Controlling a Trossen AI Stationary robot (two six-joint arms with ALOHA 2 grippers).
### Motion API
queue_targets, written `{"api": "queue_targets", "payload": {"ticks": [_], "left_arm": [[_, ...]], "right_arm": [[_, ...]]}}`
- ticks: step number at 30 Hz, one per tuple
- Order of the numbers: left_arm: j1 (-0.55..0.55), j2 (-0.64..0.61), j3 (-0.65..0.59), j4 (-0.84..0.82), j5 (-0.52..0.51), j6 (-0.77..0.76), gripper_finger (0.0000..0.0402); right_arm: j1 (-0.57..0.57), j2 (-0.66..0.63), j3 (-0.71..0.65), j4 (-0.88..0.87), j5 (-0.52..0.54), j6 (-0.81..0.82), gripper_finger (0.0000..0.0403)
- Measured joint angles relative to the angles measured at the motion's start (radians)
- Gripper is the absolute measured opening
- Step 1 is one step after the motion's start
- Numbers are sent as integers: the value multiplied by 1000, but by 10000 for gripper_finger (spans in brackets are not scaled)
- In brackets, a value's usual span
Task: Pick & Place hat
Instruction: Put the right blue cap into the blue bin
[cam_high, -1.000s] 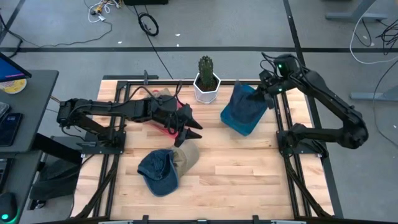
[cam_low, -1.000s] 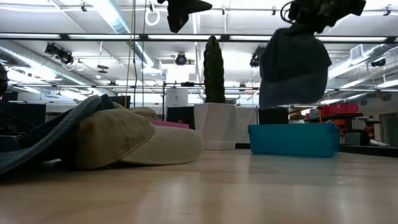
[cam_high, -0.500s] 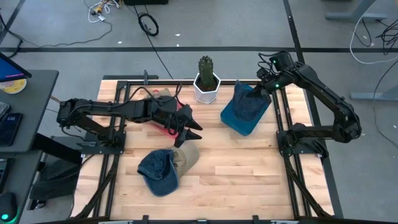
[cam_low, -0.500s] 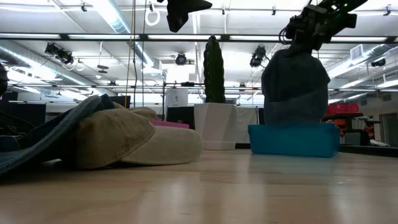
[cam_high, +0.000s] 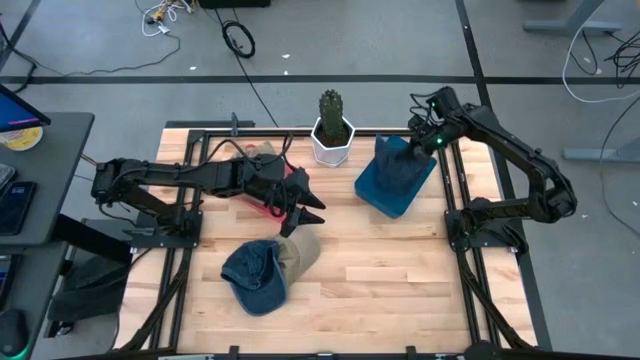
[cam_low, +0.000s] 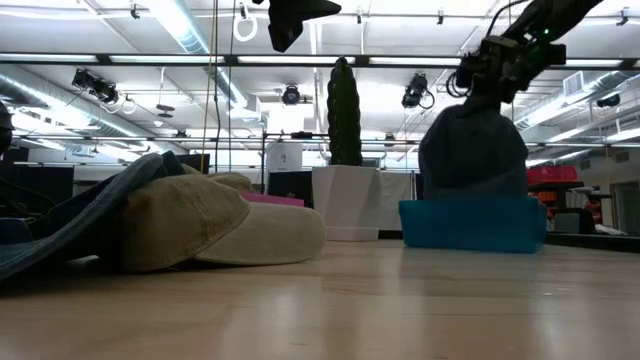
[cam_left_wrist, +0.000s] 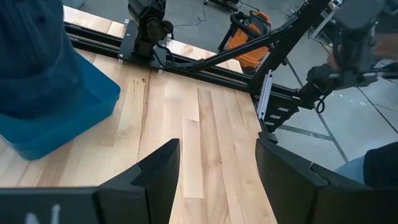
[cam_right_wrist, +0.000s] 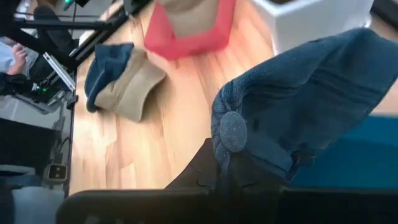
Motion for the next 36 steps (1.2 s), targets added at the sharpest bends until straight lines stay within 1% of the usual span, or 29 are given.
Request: {"api": "queue_targets", "payload": {"ticks": [4, 11, 13, 22, 23, 25, 32, 36], "left_arm": [[0, 0, 0, 0, 0, 1, 213], [1, 0, 0, 0, -8, 0, 213], [1, 0, 0, 0, -8, 0, 213], [1, 0, 0, 0, -8, -8, 213], [1, 0, 0, 0, -8, -8, 213], [1, 0, 0, 0, -8, -8, 213], [1, 0, 0, 0, -10, -8, 213], [1, 0, 0, 0, -11, -8, 213]], "right_arm": [[0, 0, -76, 62, -12, 31, 0], [0, -1, -179, 264, -88, 158, 0], [0, -1, -201, 299, -89, 171, 0], [0, -1, -284, 343, -88, 158, 0], [0, -1, -290, 348, -79, 158, 0], [1, -1, -294, 349, -26, 158, 0], [1, -3, -294, 355, 222, 157, 2], [1, -3, -294, 365, 290, 130, 3]]}}
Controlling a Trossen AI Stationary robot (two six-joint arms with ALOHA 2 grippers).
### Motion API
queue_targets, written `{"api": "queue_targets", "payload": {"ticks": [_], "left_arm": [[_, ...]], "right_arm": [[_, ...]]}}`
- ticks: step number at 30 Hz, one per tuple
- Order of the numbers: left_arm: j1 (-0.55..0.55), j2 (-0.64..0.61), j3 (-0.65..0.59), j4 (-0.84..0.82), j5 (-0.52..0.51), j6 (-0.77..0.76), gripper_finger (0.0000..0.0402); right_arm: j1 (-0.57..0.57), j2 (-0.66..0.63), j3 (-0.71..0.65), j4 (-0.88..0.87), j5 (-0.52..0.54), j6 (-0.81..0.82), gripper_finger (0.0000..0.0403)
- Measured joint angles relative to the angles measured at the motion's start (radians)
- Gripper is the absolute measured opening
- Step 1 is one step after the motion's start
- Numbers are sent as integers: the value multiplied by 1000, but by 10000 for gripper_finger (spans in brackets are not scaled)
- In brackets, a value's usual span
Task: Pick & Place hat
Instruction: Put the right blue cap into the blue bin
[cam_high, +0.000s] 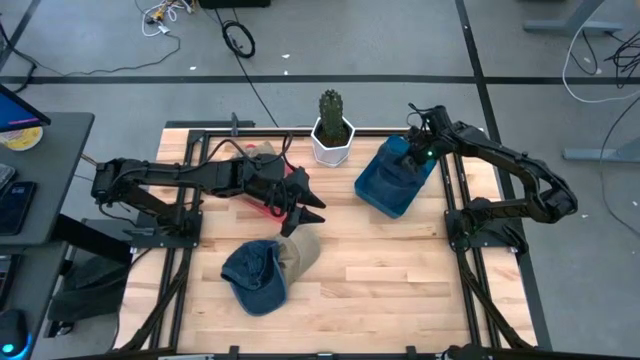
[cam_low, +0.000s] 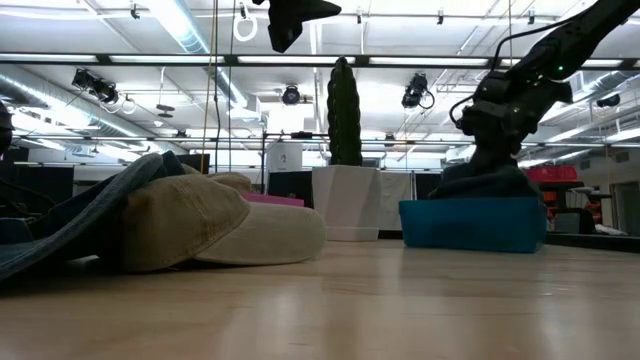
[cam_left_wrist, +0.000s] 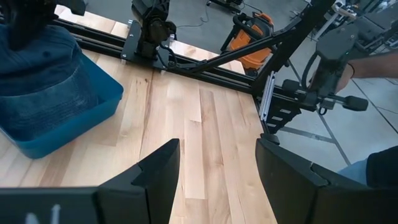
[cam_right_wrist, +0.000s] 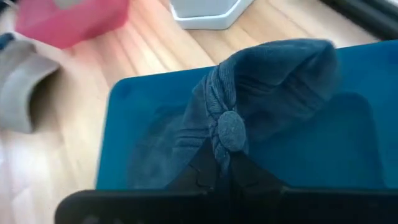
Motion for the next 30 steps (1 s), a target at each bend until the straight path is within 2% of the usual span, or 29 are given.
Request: {"api": "queue_targets", "payload": {"ticks": [6, 13, 22, 30], "left_arm": [[1, 0, 0, 0, -15, 5, 213], [2, 0, 0, 0, -15, 5, 213], [2, 0, 0, 0, -15, 1, 213], [2, 0, 0, 0, -25, -10, 213]], "right_arm": [[0, 0, 0, 37, 69, -64, 4], [0, 0, 0, 89, 69, -163, 5], [0, -5, 0, 87, 73, -208, 4], [0, -73, 0, 85, 205, -250, 3]]}}
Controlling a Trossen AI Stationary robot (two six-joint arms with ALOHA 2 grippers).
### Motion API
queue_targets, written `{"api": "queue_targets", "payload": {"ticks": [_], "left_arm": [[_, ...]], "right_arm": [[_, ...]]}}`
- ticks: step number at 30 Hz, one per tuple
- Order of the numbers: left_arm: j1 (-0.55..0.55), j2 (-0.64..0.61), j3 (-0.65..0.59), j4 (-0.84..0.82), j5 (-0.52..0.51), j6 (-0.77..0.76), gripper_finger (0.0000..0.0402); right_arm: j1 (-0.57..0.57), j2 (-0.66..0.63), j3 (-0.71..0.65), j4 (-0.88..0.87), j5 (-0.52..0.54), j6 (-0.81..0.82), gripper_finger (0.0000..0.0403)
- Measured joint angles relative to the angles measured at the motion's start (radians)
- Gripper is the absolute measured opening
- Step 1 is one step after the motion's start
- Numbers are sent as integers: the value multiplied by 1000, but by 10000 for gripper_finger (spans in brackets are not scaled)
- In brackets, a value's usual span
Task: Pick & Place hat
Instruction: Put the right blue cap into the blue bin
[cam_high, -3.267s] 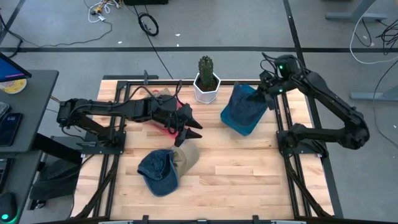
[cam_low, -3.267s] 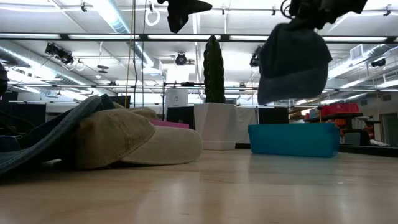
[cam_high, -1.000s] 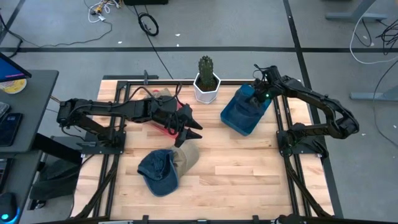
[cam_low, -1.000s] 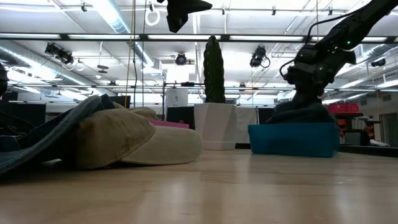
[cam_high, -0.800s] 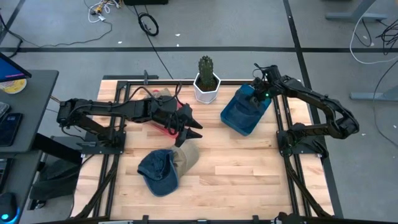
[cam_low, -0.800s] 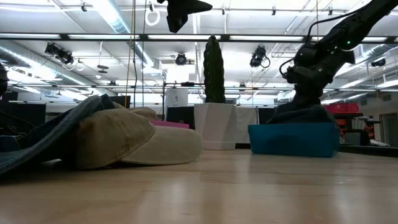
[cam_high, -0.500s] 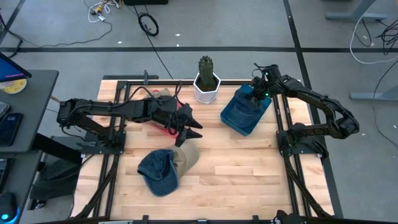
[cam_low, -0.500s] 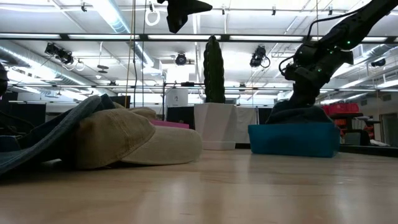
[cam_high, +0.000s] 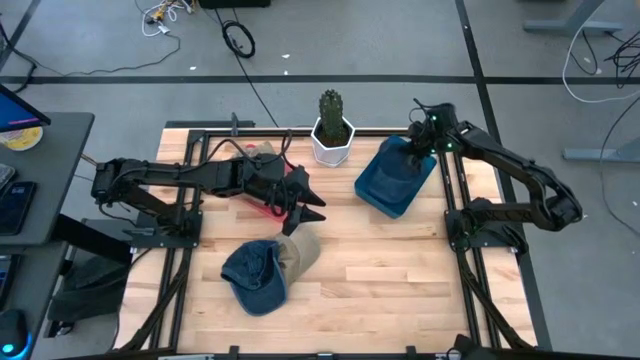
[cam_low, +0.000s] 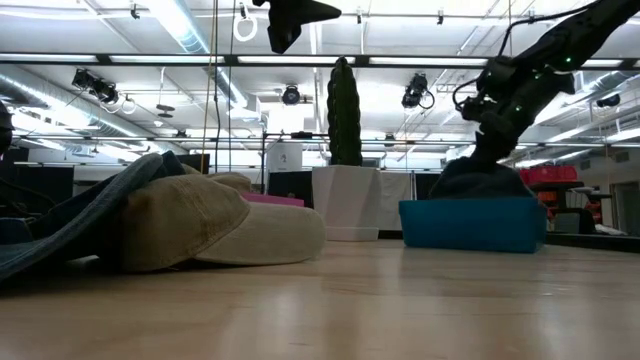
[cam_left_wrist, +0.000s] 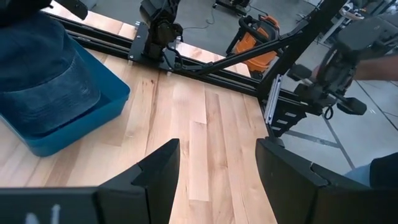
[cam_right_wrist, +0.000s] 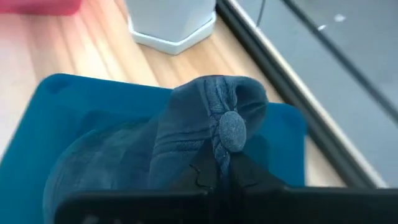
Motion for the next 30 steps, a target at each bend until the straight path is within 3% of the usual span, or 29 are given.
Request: {"api": "queue_targets", "payload": {"ticks": [20, 30], "left_arm": [[0, 0, 0, 0, -17, 19, 213], [0, 0, 0, 0, -17, 21, 213]], "right_arm": [[0, -34, -1, -28, 22, -9, 2], [0, -34, -62, -16, 120, 53, 4]]}}
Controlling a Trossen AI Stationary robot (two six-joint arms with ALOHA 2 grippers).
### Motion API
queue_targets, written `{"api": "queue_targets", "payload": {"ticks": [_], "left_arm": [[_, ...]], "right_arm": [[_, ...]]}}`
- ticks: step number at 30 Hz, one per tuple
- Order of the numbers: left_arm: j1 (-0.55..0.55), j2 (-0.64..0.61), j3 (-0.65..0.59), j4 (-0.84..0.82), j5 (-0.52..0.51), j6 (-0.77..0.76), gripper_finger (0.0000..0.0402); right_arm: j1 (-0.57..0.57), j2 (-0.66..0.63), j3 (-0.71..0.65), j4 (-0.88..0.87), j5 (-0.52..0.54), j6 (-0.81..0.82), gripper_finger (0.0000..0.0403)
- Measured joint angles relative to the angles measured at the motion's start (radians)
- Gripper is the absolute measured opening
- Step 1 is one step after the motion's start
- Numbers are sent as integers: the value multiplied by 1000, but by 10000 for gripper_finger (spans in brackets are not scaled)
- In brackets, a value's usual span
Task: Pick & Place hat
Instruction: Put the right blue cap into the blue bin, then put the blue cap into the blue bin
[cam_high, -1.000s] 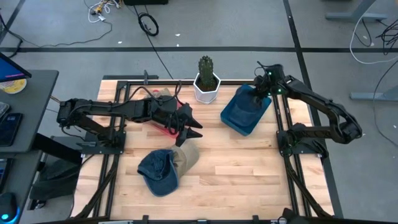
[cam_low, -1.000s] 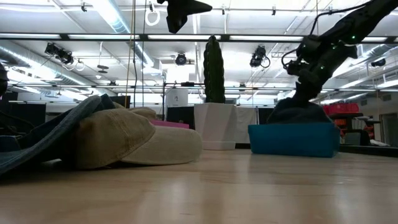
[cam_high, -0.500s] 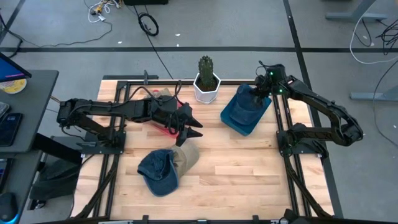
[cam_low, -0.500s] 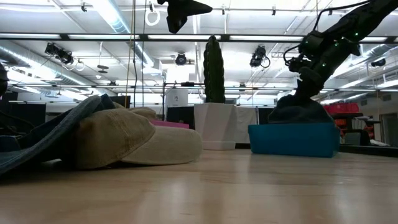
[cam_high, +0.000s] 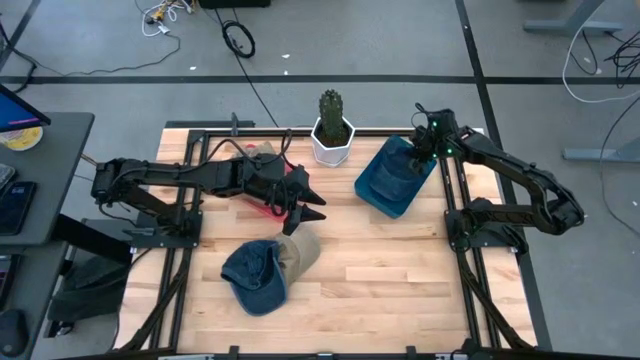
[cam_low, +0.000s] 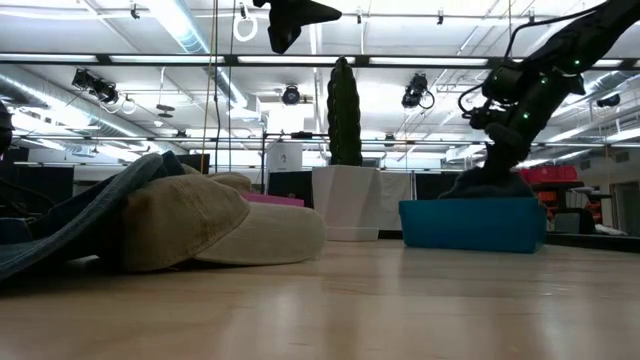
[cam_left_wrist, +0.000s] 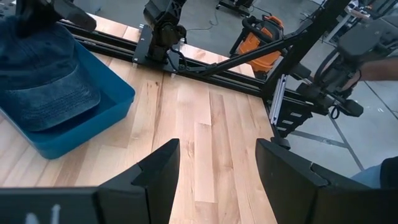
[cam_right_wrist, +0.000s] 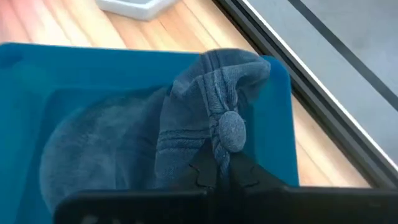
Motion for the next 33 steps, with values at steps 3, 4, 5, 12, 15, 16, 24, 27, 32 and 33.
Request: {"api": "queue_targets", "payload": {"ticks": [3, 4, 5, 12, 15, 16, 24, 27, 32, 33], "left_arm": [[0, 0, 0, 0, 0, 0, 213], [0, 0, 0, 0, 0, 1, 213], [0, 0, 0, 0, 0, 1, 213], [0, 0, 0, 0, 0, -1, 213], [0, 0, 0, 0, 0, -2, 213], [0, 0, 0, 0, 0, -2, 213], [0, 0, 0, 0, 0, 2, 213], [0, 0, 0, 0, 0, 10, 213], [6, 0, 0, -1, 0, 10, 213], [6, 0, 0, -1, 0, 10, 213]], "right_arm": [[0, 0, -7, 4, 19, 17, 10], [0, 0, -7, 4, 28, 19, 12], [0, 0, -7, 4, 36, 20, 14], [0, 0, -7, -4, 78, 71, 43], [0, 0, -3, -37, 125, 74, 79], [0, 0, 1, -46, 128, 71, 95], [0, 0, 140, -165, 179, 85, 223], [0, 0, 220, -214, 178, 94, 253], [0, 0, 368, -327, 171, 145, 279], [0, 0, 397, -358, 156, 171, 280]]}}
